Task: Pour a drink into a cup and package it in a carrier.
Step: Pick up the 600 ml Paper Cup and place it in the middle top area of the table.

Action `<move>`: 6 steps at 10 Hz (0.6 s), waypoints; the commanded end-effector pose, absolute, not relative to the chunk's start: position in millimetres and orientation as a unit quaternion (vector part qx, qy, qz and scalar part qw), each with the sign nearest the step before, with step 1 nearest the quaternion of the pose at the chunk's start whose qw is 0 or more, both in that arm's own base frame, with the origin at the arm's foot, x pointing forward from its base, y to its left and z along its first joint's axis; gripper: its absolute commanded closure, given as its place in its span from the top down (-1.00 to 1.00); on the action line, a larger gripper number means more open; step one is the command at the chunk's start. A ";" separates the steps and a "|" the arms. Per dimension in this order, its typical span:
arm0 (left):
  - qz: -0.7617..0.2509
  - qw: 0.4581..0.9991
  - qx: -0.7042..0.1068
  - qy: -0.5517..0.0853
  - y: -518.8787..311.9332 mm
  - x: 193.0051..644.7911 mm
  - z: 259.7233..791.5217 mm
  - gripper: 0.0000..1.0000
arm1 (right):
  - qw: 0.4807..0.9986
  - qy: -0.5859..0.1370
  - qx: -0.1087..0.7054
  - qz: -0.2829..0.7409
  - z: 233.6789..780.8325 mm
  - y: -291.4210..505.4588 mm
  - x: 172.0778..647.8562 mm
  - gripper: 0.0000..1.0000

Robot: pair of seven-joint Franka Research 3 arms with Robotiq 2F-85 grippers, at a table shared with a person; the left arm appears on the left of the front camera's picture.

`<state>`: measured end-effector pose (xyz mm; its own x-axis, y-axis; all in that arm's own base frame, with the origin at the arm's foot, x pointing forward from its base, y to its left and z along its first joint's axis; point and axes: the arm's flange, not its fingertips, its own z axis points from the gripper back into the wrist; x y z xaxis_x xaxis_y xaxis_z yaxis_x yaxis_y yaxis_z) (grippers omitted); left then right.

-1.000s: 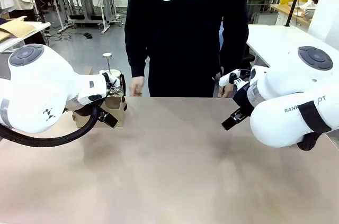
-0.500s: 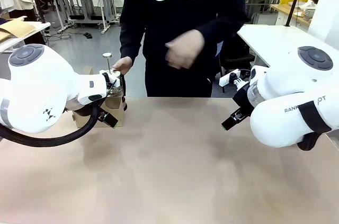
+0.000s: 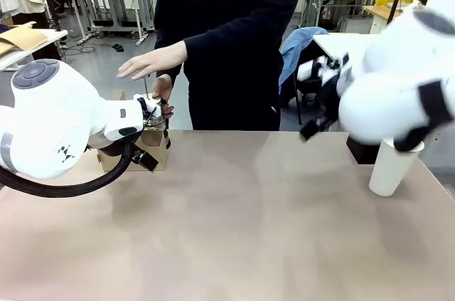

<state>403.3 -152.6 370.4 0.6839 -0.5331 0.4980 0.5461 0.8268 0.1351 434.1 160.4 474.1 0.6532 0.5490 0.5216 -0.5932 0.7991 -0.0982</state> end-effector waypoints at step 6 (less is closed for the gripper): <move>-0.294 0.918 -0.012 -0.268 -152.1 403.5 370.3 1.00 | 0.817 -0.351 0.225 0.398 588.3 -51.5 439.2 1.00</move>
